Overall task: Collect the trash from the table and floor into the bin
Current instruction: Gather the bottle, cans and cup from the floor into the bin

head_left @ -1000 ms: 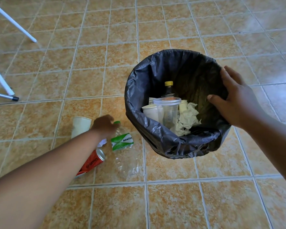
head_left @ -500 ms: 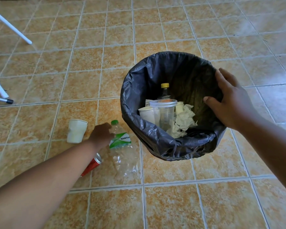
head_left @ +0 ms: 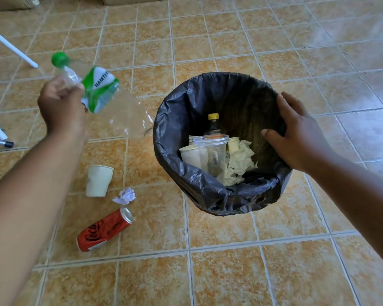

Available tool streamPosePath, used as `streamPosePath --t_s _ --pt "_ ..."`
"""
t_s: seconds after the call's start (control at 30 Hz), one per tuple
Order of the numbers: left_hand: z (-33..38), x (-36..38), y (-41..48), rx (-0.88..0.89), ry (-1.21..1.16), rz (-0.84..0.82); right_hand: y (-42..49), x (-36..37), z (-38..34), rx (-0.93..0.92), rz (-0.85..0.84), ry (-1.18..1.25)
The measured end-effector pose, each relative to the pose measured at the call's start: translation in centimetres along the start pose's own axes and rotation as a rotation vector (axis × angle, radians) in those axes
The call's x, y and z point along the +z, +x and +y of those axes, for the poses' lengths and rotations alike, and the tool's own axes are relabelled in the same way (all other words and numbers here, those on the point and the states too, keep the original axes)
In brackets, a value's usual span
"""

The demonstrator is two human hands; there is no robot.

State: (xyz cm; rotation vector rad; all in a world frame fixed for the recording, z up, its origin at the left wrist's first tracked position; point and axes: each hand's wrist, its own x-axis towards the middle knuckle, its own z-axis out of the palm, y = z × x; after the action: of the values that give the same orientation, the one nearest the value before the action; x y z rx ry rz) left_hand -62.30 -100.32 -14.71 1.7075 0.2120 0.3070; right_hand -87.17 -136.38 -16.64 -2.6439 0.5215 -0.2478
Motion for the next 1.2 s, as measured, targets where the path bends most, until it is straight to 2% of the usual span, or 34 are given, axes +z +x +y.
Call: streamPosePath --t_s 0.13,0.27,0.4,0.53,0.8,0.93,1.1,1.13,1.2 --pt "4.5 1.3 -1.0 0.181 -0.095 0.031 0.0 0.1 -0.1 0.003 0.003 0.026" --pt "8.4 2.6 -3.0 0.253 -0.135 0.01 0.0 -0.1 0.0 0.001 0.006 0.052" --pt "9.4 5.2 -8.7 0.367 -0.074 -0.191 -0.2 -0.1 0.1 -0.007 0.01 0.161" --pt "7.4 7.4 -13.0 0.331 0.21 -0.5 -0.3 0.0 0.1 -0.007 0.029 0.24" --pt "4.5 9.3 -16.1 0.24 0.396 -0.783 -0.5 -0.1 0.2 -0.019 0.035 0.253" --pt "4.0 8.8 -15.9 0.254 0.39 -0.828 -0.5 -0.2 0.1 -0.015 0.029 0.247" --pt "3.2 7.4 -14.9 0.691 0.614 -0.662 -0.4 -0.1 0.1 -0.006 0.02 0.232" --pt "2.9 7.2 -14.5 0.71 0.685 -0.637 -0.4 -0.1 0.1 -0.007 0.021 0.228" --pt "2.3 6.8 -13.9 0.629 0.793 -0.644 -0.4 -0.1 0.0 -0.009 0.023 0.218"
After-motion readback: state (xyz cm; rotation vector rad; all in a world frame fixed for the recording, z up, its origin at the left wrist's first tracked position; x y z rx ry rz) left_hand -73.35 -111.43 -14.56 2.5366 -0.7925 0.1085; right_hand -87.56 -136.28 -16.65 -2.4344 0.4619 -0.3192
